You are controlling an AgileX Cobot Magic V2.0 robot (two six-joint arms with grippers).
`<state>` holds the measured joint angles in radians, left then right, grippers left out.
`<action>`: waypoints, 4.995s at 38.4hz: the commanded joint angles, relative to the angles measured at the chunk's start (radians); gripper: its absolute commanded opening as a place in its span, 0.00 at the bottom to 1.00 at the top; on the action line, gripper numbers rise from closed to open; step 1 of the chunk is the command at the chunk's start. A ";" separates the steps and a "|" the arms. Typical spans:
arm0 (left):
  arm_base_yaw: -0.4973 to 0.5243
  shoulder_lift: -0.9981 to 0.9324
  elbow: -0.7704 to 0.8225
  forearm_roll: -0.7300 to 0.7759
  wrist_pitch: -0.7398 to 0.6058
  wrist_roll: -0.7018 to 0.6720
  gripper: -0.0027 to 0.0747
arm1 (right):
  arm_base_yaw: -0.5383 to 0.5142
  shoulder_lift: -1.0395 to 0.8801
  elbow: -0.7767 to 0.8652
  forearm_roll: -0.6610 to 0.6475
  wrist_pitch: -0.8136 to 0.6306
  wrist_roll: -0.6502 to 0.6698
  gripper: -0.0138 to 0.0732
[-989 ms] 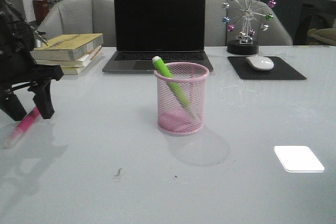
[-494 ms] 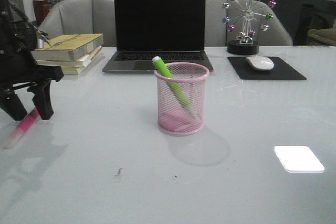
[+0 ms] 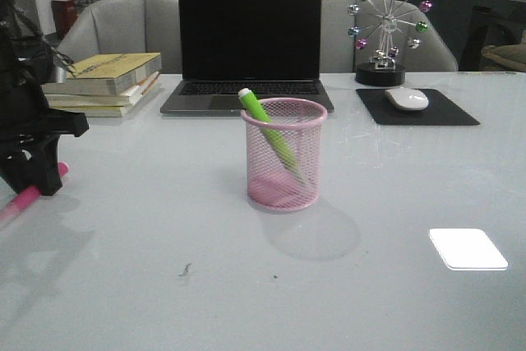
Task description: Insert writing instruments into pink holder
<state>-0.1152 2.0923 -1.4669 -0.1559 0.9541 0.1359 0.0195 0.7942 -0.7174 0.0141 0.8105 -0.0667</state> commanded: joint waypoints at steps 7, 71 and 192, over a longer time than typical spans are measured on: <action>-0.004 -0.007 -0.038 -0.023 0.091 0.005 0.16 | -0.008 -0.009 -0.028 -0.014 -0.061 -0.003 0.65; -0.614 -0.302 0.124 -0.214 -1.208 0.085 0.16 | -0.008 -0.009 -0.028 -0.048 -0.050 -0.003 0.65; 0.113 -1.436 0.790 -0.033 -0.617 0.092 0.57 | -0.008 -0.009 -0.028 -0.050 -0.060 -0.003 0.19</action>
<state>-0.0039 0.6598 -0.6479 -0.1748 0.4250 0.2275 0.0195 0.7942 -0.7174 -0.0286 0.8111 -0.0649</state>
